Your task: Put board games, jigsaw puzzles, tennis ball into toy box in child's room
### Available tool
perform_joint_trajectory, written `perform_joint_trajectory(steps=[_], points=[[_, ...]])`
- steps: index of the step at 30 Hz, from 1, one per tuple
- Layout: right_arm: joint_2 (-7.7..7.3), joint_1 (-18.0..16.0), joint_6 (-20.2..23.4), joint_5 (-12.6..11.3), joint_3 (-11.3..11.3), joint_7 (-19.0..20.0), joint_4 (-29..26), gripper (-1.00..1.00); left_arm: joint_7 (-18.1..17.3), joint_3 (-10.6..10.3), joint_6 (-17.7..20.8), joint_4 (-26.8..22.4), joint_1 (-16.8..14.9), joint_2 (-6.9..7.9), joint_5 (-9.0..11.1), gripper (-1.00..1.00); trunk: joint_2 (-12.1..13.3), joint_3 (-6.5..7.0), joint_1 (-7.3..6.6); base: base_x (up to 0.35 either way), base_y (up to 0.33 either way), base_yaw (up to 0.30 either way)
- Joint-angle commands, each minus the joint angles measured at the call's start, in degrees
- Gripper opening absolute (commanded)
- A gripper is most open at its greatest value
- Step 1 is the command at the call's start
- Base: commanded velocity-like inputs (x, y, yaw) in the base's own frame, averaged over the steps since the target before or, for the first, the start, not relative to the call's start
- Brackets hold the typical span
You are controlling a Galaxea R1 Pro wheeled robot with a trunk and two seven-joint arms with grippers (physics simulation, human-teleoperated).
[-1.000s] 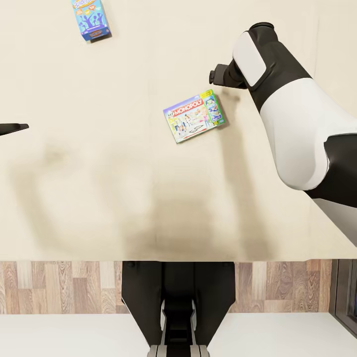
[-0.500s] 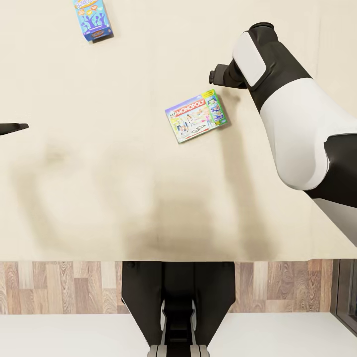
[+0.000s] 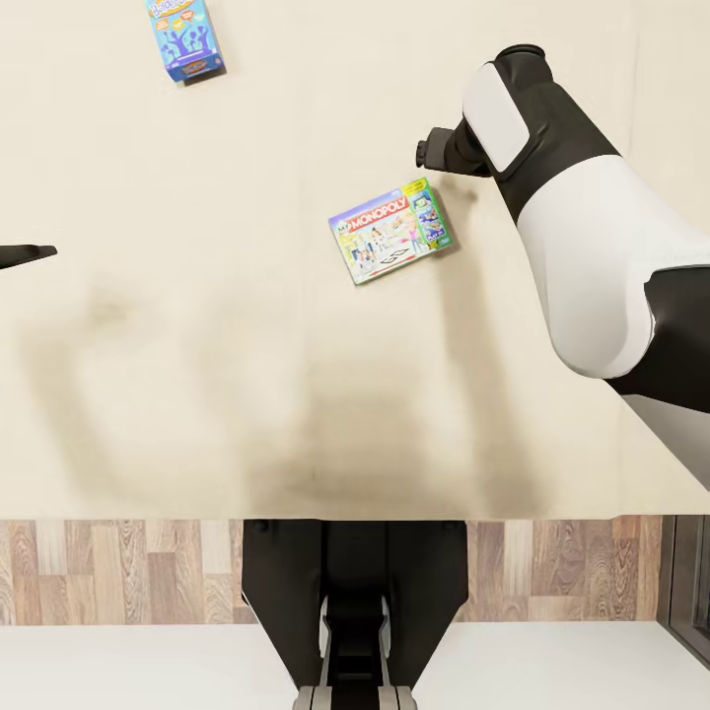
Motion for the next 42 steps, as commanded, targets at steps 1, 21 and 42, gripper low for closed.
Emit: perform_joint_trajectory(steps=[1, 21, 42], points=[[0.02, -0.02, 0.11, -0.52, -0.04, -0.47, -0.05, 1.00, -0.25, -0.01, 0.61, 0.00, -0.02, 0.02, -0.05, 1.00, -0.09, -0.06, 0.04, 0.000, 0.000, 0.000], [0.02, -0.02, 0.14, -0.52, 0.00, -0.47, -0.05, 1.00, -0.25, -0.01, 0.61, 0.00, -0.02, 0.02, -0.05, 1.00, -0.09, -0.06, 0.04, 0.000, 0.026, 0.000], [0.02, -0.02, 0.20, -0.52, -0.05, -0.42, -0.05, 1.00, -0.25, -0.01, 0.61, -0.07, -0.02, 0.02, -0.05, 1.00, -0.09, -0.06, 0.04, 0.000, 0.026, 0.000]])
